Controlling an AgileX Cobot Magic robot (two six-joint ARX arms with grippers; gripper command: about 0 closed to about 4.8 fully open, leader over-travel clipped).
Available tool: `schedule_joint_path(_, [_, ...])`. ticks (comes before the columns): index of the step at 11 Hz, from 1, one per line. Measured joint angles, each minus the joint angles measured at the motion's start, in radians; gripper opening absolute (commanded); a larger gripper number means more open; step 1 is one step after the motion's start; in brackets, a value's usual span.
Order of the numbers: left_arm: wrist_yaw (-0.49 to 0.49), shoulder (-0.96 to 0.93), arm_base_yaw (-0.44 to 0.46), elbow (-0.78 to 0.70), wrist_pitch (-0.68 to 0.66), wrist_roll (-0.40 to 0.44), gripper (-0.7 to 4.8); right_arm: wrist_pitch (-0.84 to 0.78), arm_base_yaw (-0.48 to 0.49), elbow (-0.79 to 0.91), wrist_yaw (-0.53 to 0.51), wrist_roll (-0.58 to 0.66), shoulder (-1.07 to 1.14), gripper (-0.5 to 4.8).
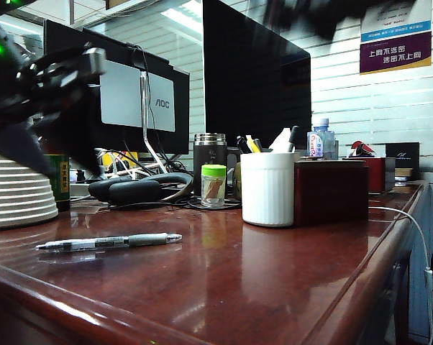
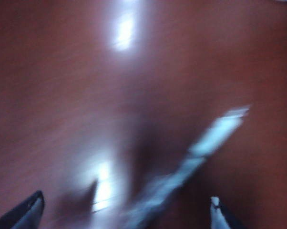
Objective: Pick up all the pens on the desk and put them into the pen holder one by one.
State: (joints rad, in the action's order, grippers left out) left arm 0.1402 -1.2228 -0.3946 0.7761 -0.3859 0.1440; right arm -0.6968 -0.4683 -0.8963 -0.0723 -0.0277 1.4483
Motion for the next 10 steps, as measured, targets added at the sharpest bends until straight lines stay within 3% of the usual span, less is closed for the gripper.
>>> schedule_joint_path(1, [0.068, 0.000, 0.000, 0.000, 0.002, 0.000, 4.79, 0.012, 0.000, -0.003, 0.001, 0.000, -0.081, 2.36])
schedule_joint_path(2, [0.159, -0.007, -0.003, 0.011, -0.004, 0.000, 4.79, 0.134, 0.020, -0.004, 0.004, -0.008, -0.232, 2.36])
schedule_joint_path(4, [0.186, -0.095, -0.003, 0.117, -0.052, 0.023, 4.79, 0.357, 0.070, -0.004, 0.012, -0.008, -0.405, 2.35])
schedule_joint_path(7, [0.183, -0.290, -0.034, 0.270, -0.229, 0.148, 4.79, 0.551, 0.114, -0.002, 0.027, -0.026, -0.525, 2.35])
schedule_joint_path(10, [0.090, -0.406, -0.035, 0.347, -0.395, 0.278, 4.79, 0.623, 0.135, 0.001, 0.027, -0.047, -0.571, 2.36])
